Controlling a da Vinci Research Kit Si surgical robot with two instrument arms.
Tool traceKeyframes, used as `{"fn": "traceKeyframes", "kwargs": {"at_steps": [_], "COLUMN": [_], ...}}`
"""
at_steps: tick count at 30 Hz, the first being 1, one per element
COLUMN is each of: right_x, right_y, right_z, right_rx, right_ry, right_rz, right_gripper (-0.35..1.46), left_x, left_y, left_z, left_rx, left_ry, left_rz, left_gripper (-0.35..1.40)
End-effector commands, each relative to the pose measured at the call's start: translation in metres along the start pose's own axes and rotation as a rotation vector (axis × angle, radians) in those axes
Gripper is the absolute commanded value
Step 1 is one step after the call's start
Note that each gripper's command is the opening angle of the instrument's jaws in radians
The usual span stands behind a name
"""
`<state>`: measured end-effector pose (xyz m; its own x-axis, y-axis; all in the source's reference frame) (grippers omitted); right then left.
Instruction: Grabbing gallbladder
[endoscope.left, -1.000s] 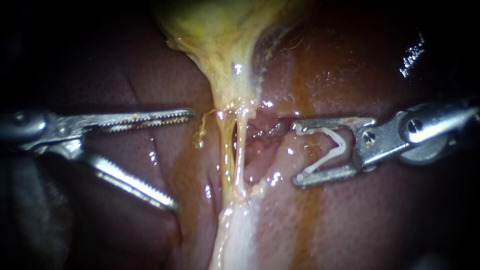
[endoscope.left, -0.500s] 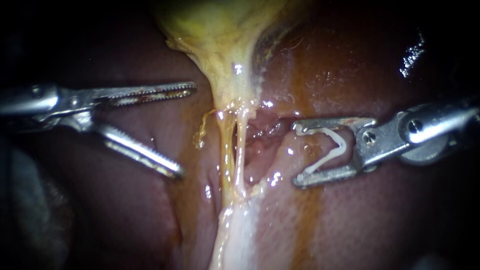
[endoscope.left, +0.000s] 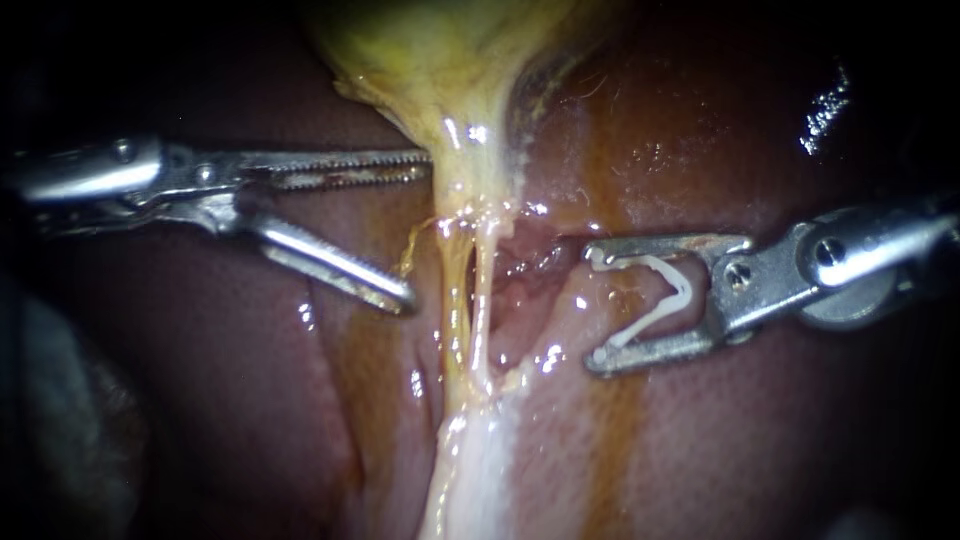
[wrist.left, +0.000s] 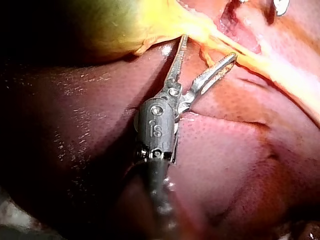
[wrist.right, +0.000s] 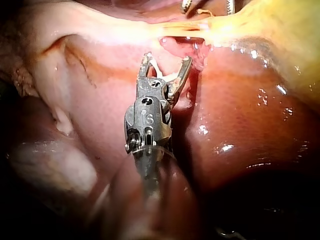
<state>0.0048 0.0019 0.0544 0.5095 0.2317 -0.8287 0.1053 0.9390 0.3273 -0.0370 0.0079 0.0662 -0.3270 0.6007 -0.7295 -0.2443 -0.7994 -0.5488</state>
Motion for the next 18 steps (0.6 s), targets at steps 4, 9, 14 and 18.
{"fn": "traceKeyframes", "kwargs": {"at_steps": [4, 9, 14, 18], "right_x": [0.0, 0.0, 0.0, 0.0], "right_y": [0.0, 0.0, 0.0, 0.0], "right_z": [0.0, 0.0001, 0.0001, 0.0001], "right_rx": [0.0, 0.0, -0.001, 0.0], "right_ry": [0.0, 0.0, 0.0, 0.0], "right_rz": [0.0, 0.0, 0.0, 0.0], "right_gripper": [0.5, 0.5, 0.5, 0.5], "left_x": [0.0, -0.0001, 0.0001, 0.0002], "left_y": [0.0002, 0.0002, 0.0003, 0.0006], "left_z": [-0.0001, -0.0005, -0.0009, -0.0013], "left_rx": [0.013, 0.016, 0.017, 0.017], "left_ry": [-0.015, -0.032, -0.038, -0.049], "left_rz": [-0.014, -0.013, -0.014, -0.015], "left_gripper": [0.12, -0.01, -0.3, -0.35]}}
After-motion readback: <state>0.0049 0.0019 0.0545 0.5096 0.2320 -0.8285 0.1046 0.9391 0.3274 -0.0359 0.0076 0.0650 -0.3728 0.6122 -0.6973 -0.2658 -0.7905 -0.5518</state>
